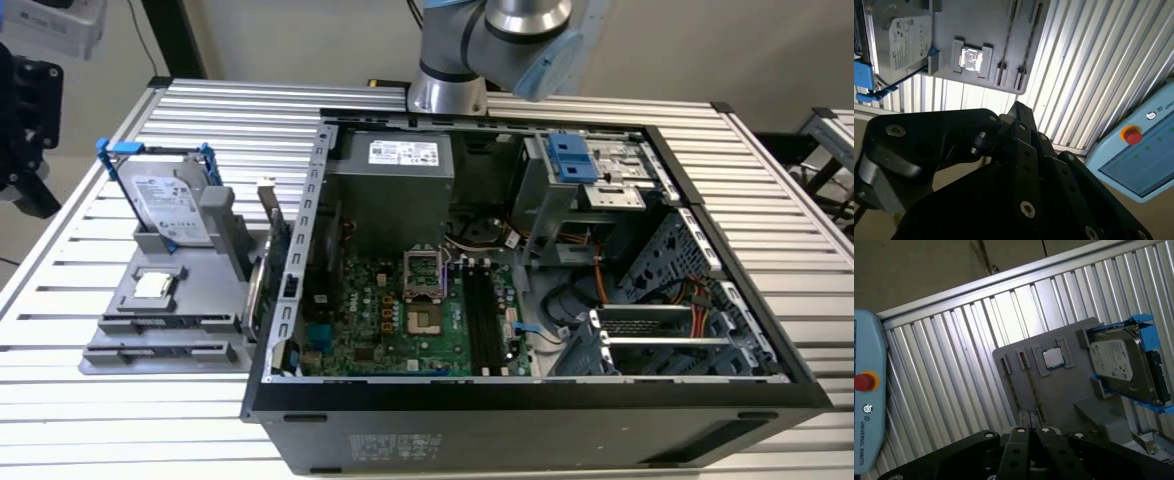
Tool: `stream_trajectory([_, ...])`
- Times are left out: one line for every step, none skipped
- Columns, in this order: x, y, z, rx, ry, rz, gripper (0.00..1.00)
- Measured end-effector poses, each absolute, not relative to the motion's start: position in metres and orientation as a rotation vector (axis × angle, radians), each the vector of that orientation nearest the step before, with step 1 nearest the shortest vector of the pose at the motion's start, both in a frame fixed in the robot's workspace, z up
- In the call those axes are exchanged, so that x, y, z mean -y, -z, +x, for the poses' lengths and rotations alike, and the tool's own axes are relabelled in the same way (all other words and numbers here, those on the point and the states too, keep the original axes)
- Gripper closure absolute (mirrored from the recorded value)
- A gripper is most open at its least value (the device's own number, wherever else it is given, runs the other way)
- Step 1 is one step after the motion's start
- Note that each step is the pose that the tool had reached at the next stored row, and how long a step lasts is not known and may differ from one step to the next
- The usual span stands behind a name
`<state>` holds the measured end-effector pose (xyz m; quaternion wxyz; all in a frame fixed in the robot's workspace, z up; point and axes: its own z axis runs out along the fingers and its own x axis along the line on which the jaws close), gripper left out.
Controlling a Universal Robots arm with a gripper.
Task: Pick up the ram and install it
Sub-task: 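Pick up the ram and move it above insertion slot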
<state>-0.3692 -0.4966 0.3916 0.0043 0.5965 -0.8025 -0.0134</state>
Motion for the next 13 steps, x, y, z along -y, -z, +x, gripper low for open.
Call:
stream_trajectory([0.4965,-0.3916,-0.3693,2.498,0.041,1.892,1.00])
stream_trajectory([0.4965,-0.3916,-0.3692,2.483,0.039,1.913,1.00])
stream_trajectory([0.4965,-0.3917,-0.3692,2.468,0.037,1.935,1.00])
stream_trajectory([0.4965,-0.3917,-0.3692,2.455,0.035,1.953,1.00])
stream_trajectory([0.4965,-0.3916,-0.3692,2.443,0.033,1.971,1.00])
stream_trajectory([0.4965,-0.3916,-0.3692,2.433,0.033,1.987,1.00])
stream_trajectory([0.4965,-0.3916,-0.3692,2.425,0.031,1.999,1.00])
stream_trajectory([0.4965,-0.3915,-0.3693,2.416,0.029,2.013,1.00])
stream_trajectory([0.4965,-0.3914,-0.3694,2.411,0.022,2.028,1.00])
stream_trajectory([0.4965,-0.3915,-0.3693,2.409,0.010,2.043,1.00])
stream_trajectory([0.4965,-0.3915,-0.3693,2.410,0.000,2.053,1.00])
stream_trajectory([0.4965,-0.3913,-0.3693,2.414,-0.007,2.060,1.00])
stream_trajectory([0.4965,-0.3908,-0.3692,2.418,-0.011,2.066,1.00])
